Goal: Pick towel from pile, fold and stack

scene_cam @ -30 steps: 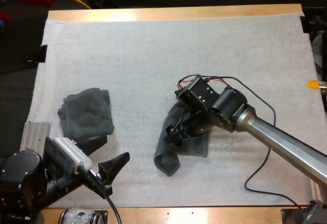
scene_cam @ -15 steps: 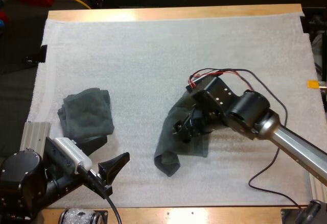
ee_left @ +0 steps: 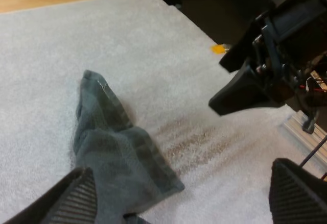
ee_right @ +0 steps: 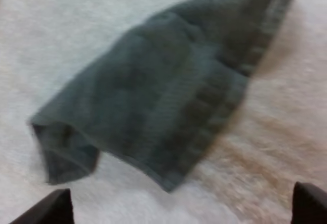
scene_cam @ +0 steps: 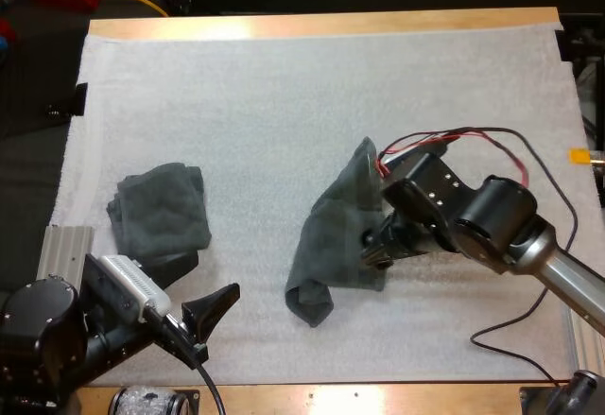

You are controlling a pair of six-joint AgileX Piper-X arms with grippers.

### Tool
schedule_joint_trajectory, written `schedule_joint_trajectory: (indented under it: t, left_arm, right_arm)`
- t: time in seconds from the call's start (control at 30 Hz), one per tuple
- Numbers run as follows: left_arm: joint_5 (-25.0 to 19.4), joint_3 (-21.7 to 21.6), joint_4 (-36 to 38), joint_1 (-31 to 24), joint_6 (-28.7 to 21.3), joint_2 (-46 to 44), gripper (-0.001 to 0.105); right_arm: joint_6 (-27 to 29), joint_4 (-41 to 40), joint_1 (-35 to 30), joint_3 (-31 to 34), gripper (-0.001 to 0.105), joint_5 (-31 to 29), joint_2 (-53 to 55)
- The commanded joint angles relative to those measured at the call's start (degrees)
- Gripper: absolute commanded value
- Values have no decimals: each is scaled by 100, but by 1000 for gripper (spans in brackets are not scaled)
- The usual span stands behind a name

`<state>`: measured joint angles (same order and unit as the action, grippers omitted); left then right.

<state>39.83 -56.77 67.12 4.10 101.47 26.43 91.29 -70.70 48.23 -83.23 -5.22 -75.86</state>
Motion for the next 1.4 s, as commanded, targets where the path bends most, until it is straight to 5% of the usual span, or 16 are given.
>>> schedule_joint_trajectory:
  t: [0.0, 0.37, 0.63, 0.97, 1.37]
  left_arm:
    - [64, -35, 42, 20, 24, 13, 69]
    - [64, -35, 187, 20, 24, 13, 69]
    - [73, -35, 222, 20, 24, 13, 69]
    - [75, -35, 241, 20, 24, 13, 69]
    - [75, -35, 241, 20, 24, 13, 69]
  right_arm:
    - [-14, -111, 6, 34, 81, -148, 101]
    - [-779, 755, -4, 1349, 81, -323, 318]
    - [-1712, 1648, -124, 2154, 81, 461, 318]
    - [-2872, 3242, -1041, 3072, 81, 2273, 318]
    - [-4408, 5541, -1079, 4486, 81, 2985, 318]
